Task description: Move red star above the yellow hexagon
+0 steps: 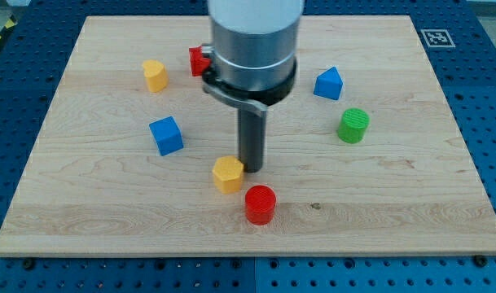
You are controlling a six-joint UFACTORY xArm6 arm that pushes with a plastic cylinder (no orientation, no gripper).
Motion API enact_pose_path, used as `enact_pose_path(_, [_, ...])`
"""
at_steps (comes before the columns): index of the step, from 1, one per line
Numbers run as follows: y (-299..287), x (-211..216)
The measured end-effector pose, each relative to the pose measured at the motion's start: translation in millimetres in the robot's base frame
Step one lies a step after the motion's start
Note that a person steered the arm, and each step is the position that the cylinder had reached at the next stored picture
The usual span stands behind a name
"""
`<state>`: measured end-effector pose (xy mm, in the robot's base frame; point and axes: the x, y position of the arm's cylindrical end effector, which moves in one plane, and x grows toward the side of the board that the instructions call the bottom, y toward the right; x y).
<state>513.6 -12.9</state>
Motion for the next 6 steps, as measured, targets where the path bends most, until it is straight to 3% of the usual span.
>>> enact_pose_path(1, [-16.3, 0.0])
enact_pose_path(2, [-16.3, -28.9])
enact_pose_path(4, [-36.3, -162.6])
enact_pose_path(6, [-48.0, -172.8])
